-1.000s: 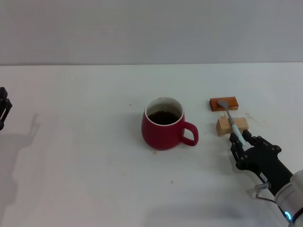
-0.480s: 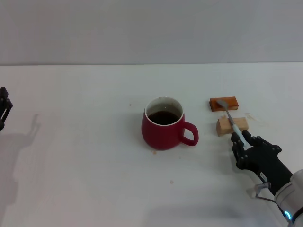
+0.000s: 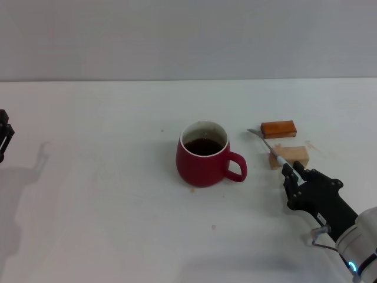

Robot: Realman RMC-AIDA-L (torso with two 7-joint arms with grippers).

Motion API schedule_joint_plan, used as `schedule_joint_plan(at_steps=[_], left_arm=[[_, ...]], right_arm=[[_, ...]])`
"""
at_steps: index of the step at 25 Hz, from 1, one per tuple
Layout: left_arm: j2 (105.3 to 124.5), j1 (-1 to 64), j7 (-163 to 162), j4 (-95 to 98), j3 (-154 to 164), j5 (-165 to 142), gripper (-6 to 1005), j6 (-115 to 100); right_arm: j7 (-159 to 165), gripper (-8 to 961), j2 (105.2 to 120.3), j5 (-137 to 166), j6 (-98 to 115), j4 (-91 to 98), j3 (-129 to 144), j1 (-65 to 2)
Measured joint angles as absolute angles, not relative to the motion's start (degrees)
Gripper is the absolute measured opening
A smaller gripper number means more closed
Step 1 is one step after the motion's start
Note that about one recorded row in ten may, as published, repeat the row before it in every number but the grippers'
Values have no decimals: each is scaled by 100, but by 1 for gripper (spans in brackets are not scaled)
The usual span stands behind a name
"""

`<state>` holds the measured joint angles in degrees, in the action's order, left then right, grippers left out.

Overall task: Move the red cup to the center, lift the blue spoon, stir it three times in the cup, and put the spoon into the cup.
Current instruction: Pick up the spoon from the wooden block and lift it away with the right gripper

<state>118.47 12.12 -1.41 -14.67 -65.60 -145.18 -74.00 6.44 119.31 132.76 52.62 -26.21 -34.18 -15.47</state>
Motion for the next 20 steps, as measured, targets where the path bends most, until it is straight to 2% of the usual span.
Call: schedule_joint_plan(at_steps=[11, 16, 20], left_arm=[[11848, 1210, -140, -1467, -6557, -14520, 858, -7426], [11847, 1207, -140, -1467, -6557, -14523, 858, -7427], [11847, 1200, -140, -1467, -6556, -14534, 858, -7433]], right_arm=[[400, 161, 11920, 13297, 5457, -2852, -3462, -1342], [284, 107, 11916, 13284, 5486, -2920, -3469, -1301], [281, 20, 11917, 13282, 5510, -2929, -3471, -1292]])
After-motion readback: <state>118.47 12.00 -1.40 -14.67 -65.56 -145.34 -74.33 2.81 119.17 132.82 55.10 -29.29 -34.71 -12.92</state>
